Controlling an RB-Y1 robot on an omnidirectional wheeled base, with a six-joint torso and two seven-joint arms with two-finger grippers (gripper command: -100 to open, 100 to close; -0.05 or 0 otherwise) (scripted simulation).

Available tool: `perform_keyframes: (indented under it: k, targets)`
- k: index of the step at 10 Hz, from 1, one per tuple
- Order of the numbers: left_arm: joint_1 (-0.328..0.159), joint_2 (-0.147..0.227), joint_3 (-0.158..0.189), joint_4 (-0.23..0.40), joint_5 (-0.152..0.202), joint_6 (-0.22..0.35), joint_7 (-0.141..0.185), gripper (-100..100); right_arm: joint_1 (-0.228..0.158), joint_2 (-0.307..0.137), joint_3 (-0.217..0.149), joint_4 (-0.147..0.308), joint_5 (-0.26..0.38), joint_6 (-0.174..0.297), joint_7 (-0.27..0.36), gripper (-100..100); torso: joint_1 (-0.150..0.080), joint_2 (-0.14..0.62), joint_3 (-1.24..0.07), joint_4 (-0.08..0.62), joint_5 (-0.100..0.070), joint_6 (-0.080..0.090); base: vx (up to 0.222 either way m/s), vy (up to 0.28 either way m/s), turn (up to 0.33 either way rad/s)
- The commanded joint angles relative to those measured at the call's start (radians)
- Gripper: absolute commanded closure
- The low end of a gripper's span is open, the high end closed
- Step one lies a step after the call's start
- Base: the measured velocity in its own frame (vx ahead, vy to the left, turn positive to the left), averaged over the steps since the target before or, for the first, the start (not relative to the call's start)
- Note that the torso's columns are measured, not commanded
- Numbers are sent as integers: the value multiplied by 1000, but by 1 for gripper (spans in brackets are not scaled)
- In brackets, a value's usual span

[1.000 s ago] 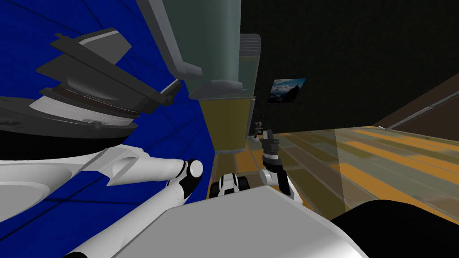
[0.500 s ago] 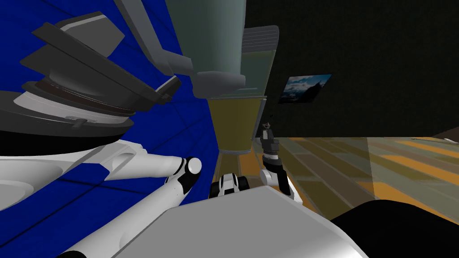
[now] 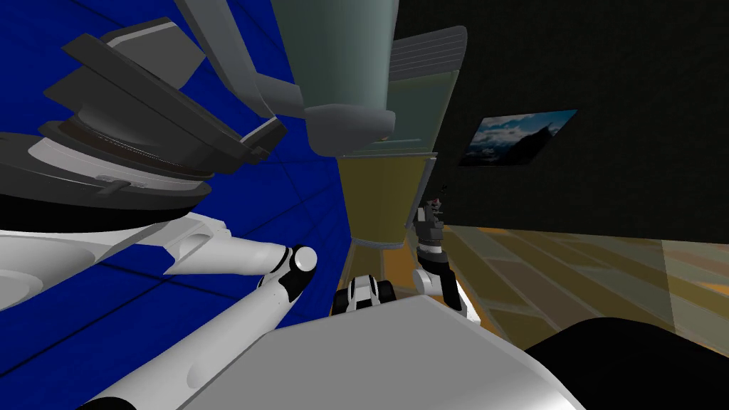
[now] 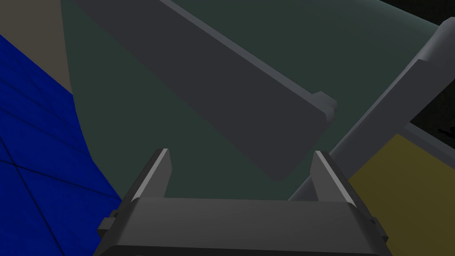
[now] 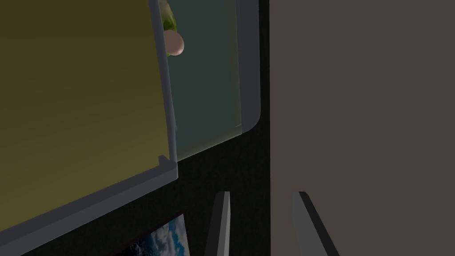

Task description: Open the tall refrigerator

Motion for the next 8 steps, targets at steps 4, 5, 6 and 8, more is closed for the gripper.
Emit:
perform_keyframes:
  k: [4,5,6,8]
  targets:
    - [-36,22,26,43,36,-28,12,-100,0,0,0,0,0,0,0,0,2,1,2,0,1,-1,5,-12,82]
    - [-36,22,26,51,36,-28,12,-100,0,0,0,0,0,0,0,0,2,1,2,2,2,-4,52,-62,186]
    - [-36,22,26,51,36,-28,12,-100,0,0,0,0,0,0,0,0,-5,2,0,2,-2,-4,27,-41,23]
    - [-36,22,26,51,36,-28,12,-100,0,0,0,0,0,0,0,0,2,2,-4,5,-2,1,-3,-4,-28]
